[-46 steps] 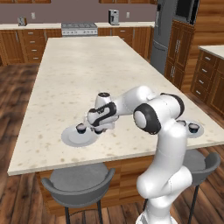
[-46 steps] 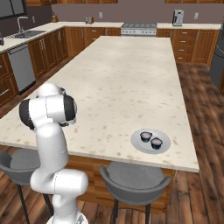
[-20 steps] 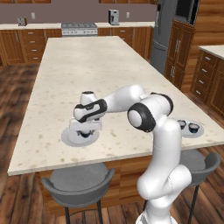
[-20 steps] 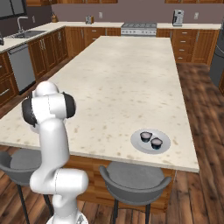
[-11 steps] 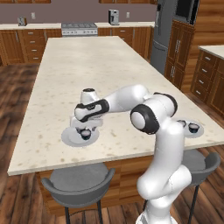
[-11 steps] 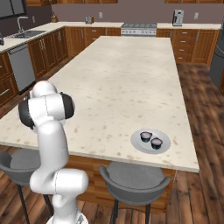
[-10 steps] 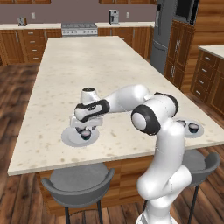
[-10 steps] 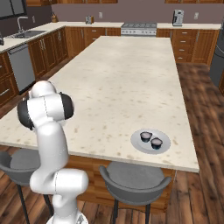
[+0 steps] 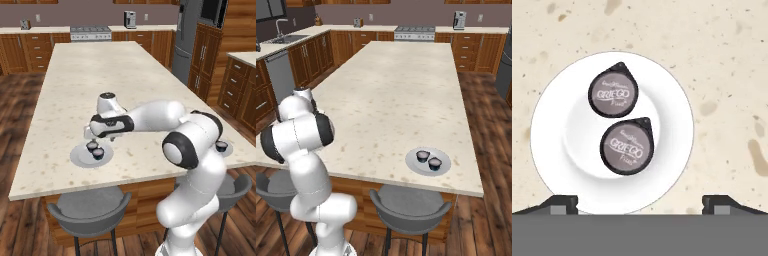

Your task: Place two yogurt containers on each plate.

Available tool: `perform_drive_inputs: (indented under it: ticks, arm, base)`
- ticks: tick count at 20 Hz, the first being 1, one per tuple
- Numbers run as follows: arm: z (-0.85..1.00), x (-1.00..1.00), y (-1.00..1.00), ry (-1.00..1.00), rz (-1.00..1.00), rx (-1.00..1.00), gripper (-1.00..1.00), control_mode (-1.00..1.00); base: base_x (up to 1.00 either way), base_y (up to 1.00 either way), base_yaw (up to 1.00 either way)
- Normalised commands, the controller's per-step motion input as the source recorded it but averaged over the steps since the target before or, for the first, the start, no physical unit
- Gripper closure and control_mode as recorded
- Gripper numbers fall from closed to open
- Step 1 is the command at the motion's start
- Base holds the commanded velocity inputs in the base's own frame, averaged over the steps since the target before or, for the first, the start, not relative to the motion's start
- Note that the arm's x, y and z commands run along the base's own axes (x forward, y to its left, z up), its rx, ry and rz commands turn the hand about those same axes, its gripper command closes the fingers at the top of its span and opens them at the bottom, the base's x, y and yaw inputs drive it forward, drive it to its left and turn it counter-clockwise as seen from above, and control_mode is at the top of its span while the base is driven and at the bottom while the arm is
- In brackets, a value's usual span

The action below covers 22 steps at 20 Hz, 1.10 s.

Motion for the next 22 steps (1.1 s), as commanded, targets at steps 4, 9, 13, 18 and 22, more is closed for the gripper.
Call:
perform_drive_inputs:
  ticks: [4,9,13,18,22]
  arm:
    - [0.60,-0.19,-0.56,-0.10,0.00,0.00,-1.00,-1.00]
    - [0.47,-0.34,-0.70,-0.08,0.00,0.00,-1.00,-1.00]
    - [0.40,-0.45,-0.78,-0.01,0.00,0.00,-1.00,-1.00]
    - [0.44,-0.50,-0.84,-0.03,0.00,0.00,-1.00,-1.00]
    - [0.41,-0.50,-0.80,-0.02,0.00,0.00,-1.00,-1.00]
  base:
    - [0.00,0.00,0.00]
    - [0.00,0.00,0.00]
    - [0.00,0.00,0.00]
    - [0.00,0.00,0.00]
    - [0.00,0.00,0.00]
